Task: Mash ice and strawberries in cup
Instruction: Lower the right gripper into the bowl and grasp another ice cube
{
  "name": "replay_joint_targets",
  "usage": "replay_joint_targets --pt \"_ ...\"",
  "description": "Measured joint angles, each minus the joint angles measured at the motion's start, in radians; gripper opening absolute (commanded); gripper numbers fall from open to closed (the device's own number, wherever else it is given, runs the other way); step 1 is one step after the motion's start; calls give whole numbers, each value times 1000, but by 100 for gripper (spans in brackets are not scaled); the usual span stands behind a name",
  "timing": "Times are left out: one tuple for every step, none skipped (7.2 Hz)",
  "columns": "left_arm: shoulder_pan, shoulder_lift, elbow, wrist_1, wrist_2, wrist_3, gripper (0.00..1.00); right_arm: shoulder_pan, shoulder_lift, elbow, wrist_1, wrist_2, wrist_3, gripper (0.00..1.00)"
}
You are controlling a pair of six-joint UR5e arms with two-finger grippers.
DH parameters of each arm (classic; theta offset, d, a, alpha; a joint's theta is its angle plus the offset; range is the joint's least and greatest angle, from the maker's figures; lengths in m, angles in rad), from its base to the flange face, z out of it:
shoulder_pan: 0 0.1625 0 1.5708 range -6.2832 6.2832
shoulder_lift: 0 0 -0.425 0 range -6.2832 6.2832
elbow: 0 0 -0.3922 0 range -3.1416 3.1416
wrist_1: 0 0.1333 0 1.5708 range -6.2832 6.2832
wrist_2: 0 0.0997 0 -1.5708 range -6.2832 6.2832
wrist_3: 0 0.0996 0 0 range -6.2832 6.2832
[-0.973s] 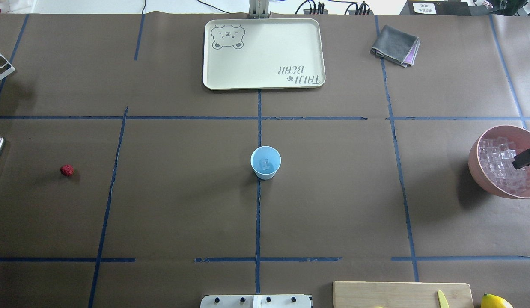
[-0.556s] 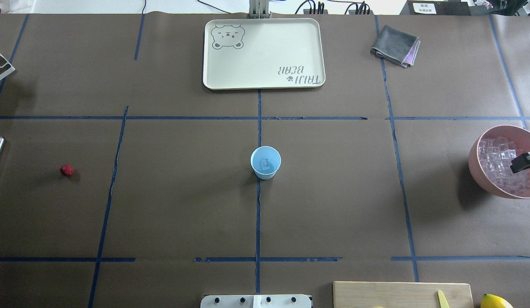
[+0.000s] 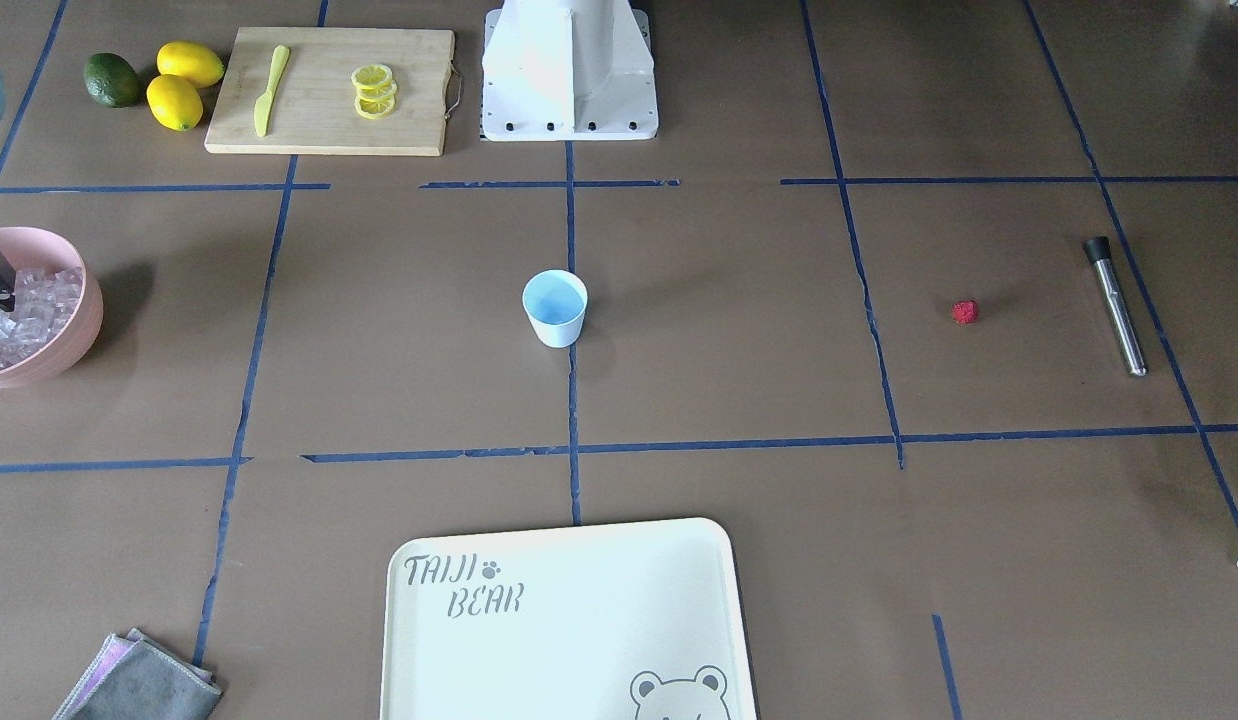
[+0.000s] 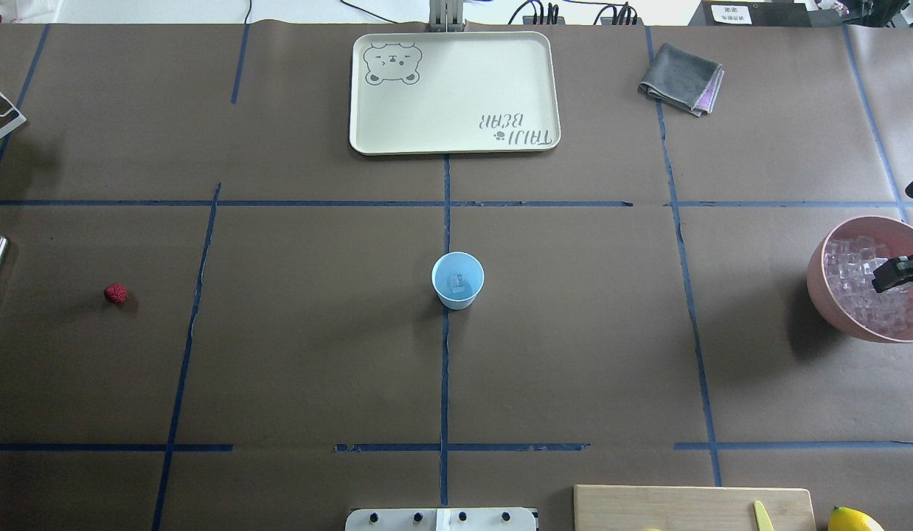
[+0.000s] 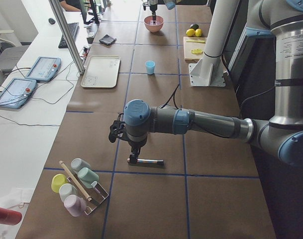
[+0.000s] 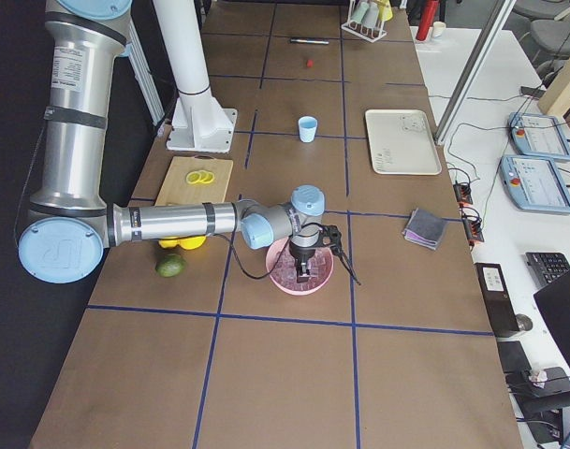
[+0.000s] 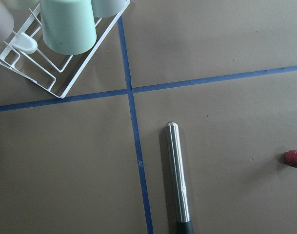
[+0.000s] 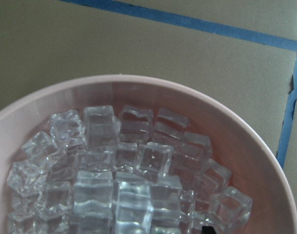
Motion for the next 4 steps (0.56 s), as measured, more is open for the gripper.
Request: replay_joint_targets --pt "0 0 -1 0 0 0 100 1 -2 0 0 0 0 54" --pt "0 0 -1 0 0 0 100 2 -6 1 0 0 0 54" --pt "0 0 -1 0 0 0 100 2 -9 2 0 0 0 54" --pt "0 0 -1 0 0 0 100 2 -11 4 0 1 0 54"
